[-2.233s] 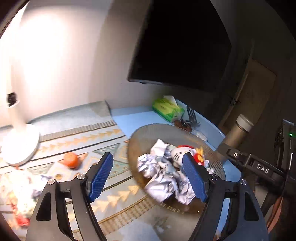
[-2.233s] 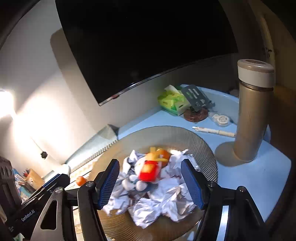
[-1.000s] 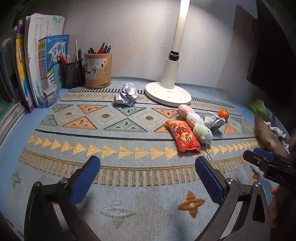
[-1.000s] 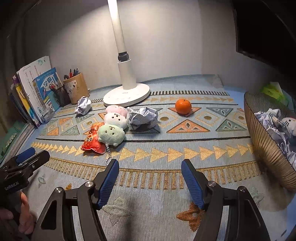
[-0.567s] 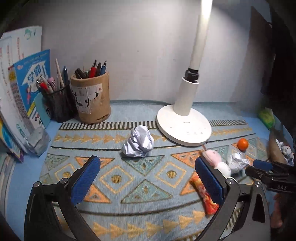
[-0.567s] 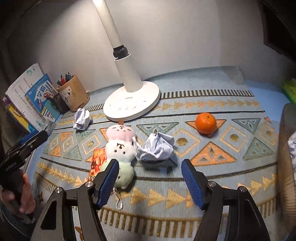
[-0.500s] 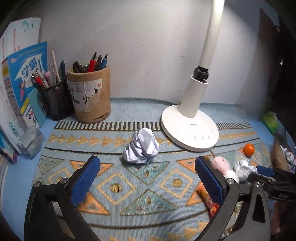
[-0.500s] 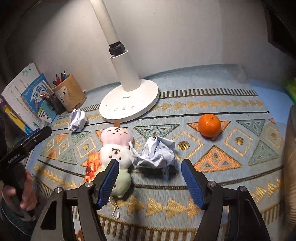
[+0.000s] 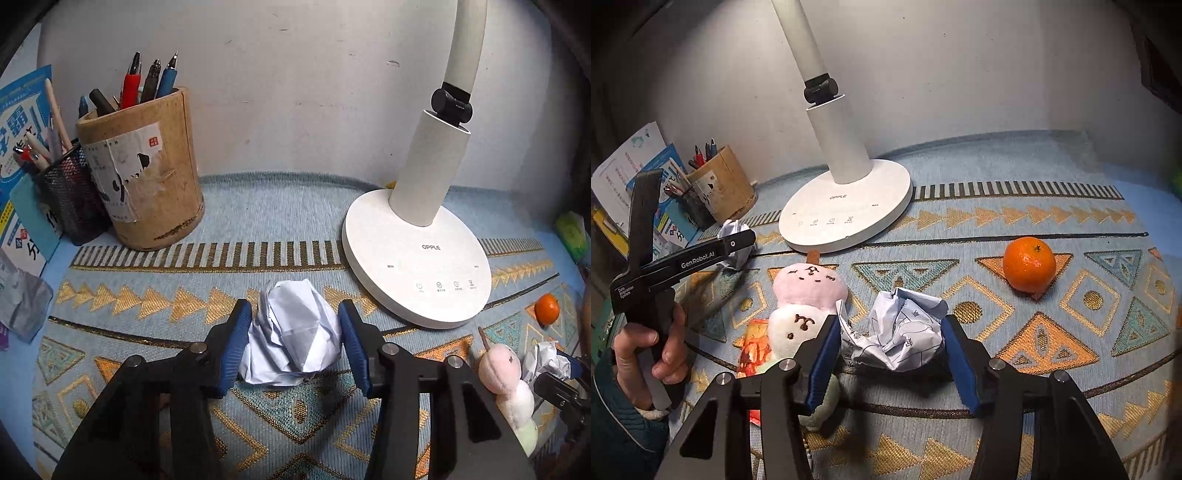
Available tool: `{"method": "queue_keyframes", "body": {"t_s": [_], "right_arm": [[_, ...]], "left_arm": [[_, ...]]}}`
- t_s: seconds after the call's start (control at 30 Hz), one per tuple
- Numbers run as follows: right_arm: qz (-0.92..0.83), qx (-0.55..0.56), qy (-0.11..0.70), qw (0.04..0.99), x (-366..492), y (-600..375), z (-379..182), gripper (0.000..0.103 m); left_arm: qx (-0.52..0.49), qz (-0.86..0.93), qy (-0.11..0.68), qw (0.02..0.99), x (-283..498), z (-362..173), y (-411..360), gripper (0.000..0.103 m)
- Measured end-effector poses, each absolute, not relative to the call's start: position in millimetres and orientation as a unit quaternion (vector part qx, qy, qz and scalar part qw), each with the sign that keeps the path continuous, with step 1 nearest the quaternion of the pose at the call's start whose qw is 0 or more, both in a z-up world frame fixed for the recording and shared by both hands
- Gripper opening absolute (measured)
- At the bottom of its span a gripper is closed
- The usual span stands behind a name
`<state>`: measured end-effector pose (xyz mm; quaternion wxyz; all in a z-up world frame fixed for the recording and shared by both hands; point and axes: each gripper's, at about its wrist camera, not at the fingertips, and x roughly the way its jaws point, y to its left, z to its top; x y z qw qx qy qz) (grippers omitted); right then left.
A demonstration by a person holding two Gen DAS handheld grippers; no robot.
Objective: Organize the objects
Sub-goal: 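Grasp a paper ball with the left tool while the right tool grasps another, then carry both paper balls over the glass bowl and open both tools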
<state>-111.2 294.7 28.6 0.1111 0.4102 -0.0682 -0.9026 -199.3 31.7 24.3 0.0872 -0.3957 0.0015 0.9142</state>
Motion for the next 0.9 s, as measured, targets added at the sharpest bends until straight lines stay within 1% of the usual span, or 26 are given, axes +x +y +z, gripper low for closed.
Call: {"method": "queue_keyframes", "body": {"t_s": [0.2, 0.37, 0.47, 0.67, 0.9], "right_arm": [[-0.920, 0.368, -0.065, 0.121, -93.4, 298.2, 43.8, 0.053], [-0.925, 0.348, -0.073, 0.133, -55.6, 298.8, 63.9, 0.053], [-0.927, 0.337, -0.073, 0.144, -18.6, 299.2, 75.6, 0.053], [-0.927, 0.341, -0.057, 0.144, 44.5, 305.8, 77.9, 0.054], [-0.920, 0.368, -0.049, 0.129, 77.6, 312.1, 55.1, 0.054]], "left_arm": [[-0.372, 0.923, -0.006, 0.096, -158.6, 46.4, 30.0, 0.044], [-0.338, 0.936, 0.006, 0.094, -77.6, 79.4, 41.3, 0.044], [-0.326, 0.941, -0.006, 0.090, -26.4, 89.4, 47.6, 0.044], [-0.322, 0.943, -0.009, 0.081, 41.6, 81.3, 65.5, 0.044], [-0.352, 0.931, -0.019, 0.093, 65.1, 49.0, 80.7, 0.044]]}}
